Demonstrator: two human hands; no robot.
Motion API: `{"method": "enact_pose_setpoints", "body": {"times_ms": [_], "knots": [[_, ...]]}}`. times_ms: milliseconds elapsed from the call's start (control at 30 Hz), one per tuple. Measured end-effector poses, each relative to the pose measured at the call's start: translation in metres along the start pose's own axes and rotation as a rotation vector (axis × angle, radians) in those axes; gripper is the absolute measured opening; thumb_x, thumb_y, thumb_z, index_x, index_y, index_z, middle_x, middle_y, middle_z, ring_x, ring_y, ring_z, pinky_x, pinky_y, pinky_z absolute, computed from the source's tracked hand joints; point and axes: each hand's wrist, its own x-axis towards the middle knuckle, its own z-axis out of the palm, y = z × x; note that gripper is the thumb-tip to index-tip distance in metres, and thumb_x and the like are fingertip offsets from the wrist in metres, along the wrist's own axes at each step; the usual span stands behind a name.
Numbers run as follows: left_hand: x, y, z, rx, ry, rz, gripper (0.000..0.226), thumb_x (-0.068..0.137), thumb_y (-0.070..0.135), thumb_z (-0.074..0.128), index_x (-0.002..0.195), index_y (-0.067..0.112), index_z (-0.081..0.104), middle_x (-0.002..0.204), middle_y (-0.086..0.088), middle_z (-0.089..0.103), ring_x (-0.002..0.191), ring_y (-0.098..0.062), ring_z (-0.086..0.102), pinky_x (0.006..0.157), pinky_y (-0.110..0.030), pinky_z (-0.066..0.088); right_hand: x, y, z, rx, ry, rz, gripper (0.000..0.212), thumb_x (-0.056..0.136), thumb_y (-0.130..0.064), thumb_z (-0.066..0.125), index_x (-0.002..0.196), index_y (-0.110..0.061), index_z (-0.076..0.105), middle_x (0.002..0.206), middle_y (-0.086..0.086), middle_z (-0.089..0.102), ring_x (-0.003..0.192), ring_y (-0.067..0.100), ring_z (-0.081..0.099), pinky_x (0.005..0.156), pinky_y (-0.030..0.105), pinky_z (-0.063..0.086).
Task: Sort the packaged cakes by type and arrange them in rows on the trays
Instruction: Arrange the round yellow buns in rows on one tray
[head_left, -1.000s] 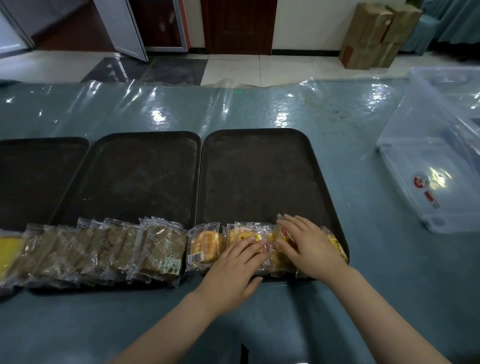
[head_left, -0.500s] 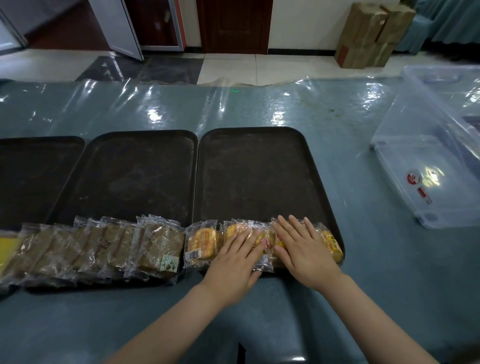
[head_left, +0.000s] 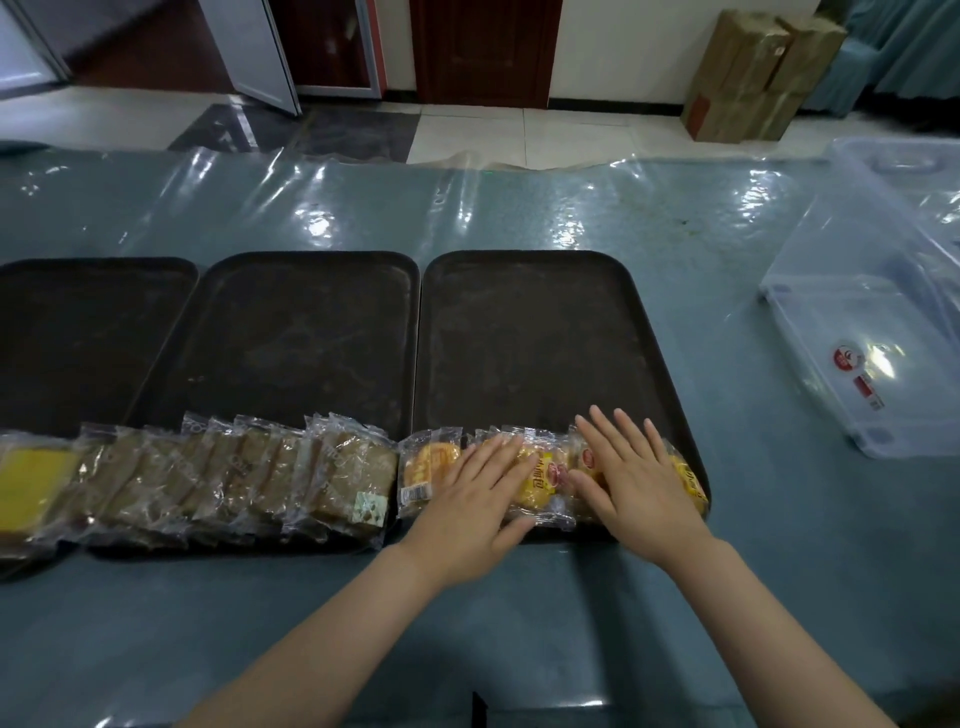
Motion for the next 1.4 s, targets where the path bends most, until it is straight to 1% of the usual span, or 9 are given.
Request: {"method": "enact_pose_setpoints", "body": {"times_ms": [133, 333, 433, 567, 633, 867, 1167, 1300, 1400], "knots": [[-0.017, -0.026, -0.012, -0.038, 0.018, -0.052, 0.067, 0.101, 0.056, 0.026, 0.158, 0.032, -0.002, 0.163, 0.012, -0.015, 0.148, -0.006, -0.022, 0.121, -0.033, -0.012, 0.006, -0.03, -0.007, 0.019, 0.021, -0.011, 0.077, 0.093, -0.07, 0.001, 0.158, -0.03, 0.007, 0.166, -0.007, 0.002, 0.152, 0.013, -0.009, 0.124, 0.039, -0.009], [-0.057, -0.082, -0.034, -0.045, 0.102, -0.116, 0.073, 0.094, 0.065, 0.016, 0.157, 0.031, 0.007, 0.165, 0.01, -0.006, 0.149, -0.007, -0.017, 0.123, -0.037, -0.005, 0.025, -0.101, -0.01, -0.025, 0.055, -0.051, 0.075, 0.093, -0.068, 0.0, 0.158, -0.03, 0.004, 0.166, -0.004, 0.0, 0.152, 0.014, -0.01, 0.123, 0.039, -0.012], [-0.089, -0.117, -0.046, -0.041, 0.09, -0.146, 0.079, 0.09, 0.071, 0.017, 0.157, 0.032, 0.005, 0.164, 0.011, -0.012, 0.149, -0.008, -0.019, 0.123, -0.038, -0.005, 0.031, -0.147, -0.009, -0.026, 0.068, -0.072, 0.076, 0.092, -0.068, 0.0, 0.158, -0.03, 0.004, 0.166, -0.004, 0.0, 0.152, 0.015, -0.011, 0.122, 0.039, -0.013], [-0.14, -0.163, -0.065, -0.051, 0.085, -0.188, 0.085, 0.085, 0.079, 0.012, 0.157, 0.036, 0.001, 0.162, 0.012, -0.018, 0.148, -0.009, -0.022, 0.121, -0.035, -0.01, 0.031, -0.218, 0.002, -0.01, 0.081, -0.081, 0.086, 0.086, -0.075, -0.011, 0.158, -0.03, 0.003, 0.166, -0.003, -0.003, 0.152, 0.016, -0.013, 0.123, 0.041, -0.012], [-0.165, -0.187, -0.075, -0.068, 0.095, -0.203, 0.09, 0.08, 0.085, 0.003, 0.157, 0.037, 0.001, 0.163, 0.011, -0.018, 0.148, -0.009, -0.023, 0.121, -0.036, -0.01, 0.031, -0.252, 0.01, 0.004, 0.086, -0.071, 0.083, 0.088, -0.074, -0.004, 0.158, -0.031, 0.002, 0.166, -0.001, -0.003, 0.151, 0.017, -0.014, 0.122, 0.041, -0.013], [-0.248, -0.266, -0.115, 0.057, 0.108, -0.248, 0.076, 0.091, 0.069, 0.011, 0.157, 0.035, -0.002, 0.164, 0.009, -0.016, 0.149, -0.01, -0.02, 0.12, -0.036, -0.013, 0.042, -0.364, 0.034, 0.003, 0.105, -0.061, 0.087, 0.086, -0.075, -0.003, 0.159, -0.03, 0.004, 0.167, 0.001, 0.0, 0.153, 0.021, -0.009, 0.122, 0.04, -0.013], [-0.298, -0.341, -0.156, 0.094, 0.154, -0.307, 0.076, 0.091, 0.069, 0.01, 0.157, 0.032, 0.001, 0.165, 0.005, -0.009, 0.15, -0.01, -0.016, 0.119, -0.032, -0.013, 0.078, -0.451, 0.04, 0.022, 0.071, -0.164, 0.093, 0.082, -0.079, -0.013, 0.159, -0.029, 0.005, 0.167, 0.004, 0.004, 0.154, 0.021, -0.005, 0.123, 0.042, -0.011], [-0.3, -0.371, -0.17, 0.075, 0.141, -0.305, 0.074, 0.093, 0.068, 0.013, 0.157, 0.032, 0.001, 0.165, 0.007, -0.008, 0.15, -0.01, -0.016, 0.123, -0.036, -0.009, 0.107, -0.473, 0.037, -0.005, 0.083, -0.189, 0.082, 0.091, -0.074, -0.001, 0.159, -0.029, 0.002, 0.167, 0.003, 0.001, 0.153, 0.02, -0.008, 0.122, 0.04, -0.014], [-0.3, -0.39, -0.178, 0.093, 0.139, -0.314, 0.077, 0.09, 0.069, 0.008, 0.158, 0.032, 0.003, 0.165, 0.006, -0.007, 0.15, -0.011, -0.014, 0.121, -0.033, -0.012, 0.13, -0.49, 0.032, -0.003, 0.06, -0.192, 0.078, 0.092, -0.071, 0.006, 0.159, -0.03, -0.001, 0.167, 0.002, -0.001, 0.153, 0.018, -0.011, 0.121, 0.04, -0.016]]}}
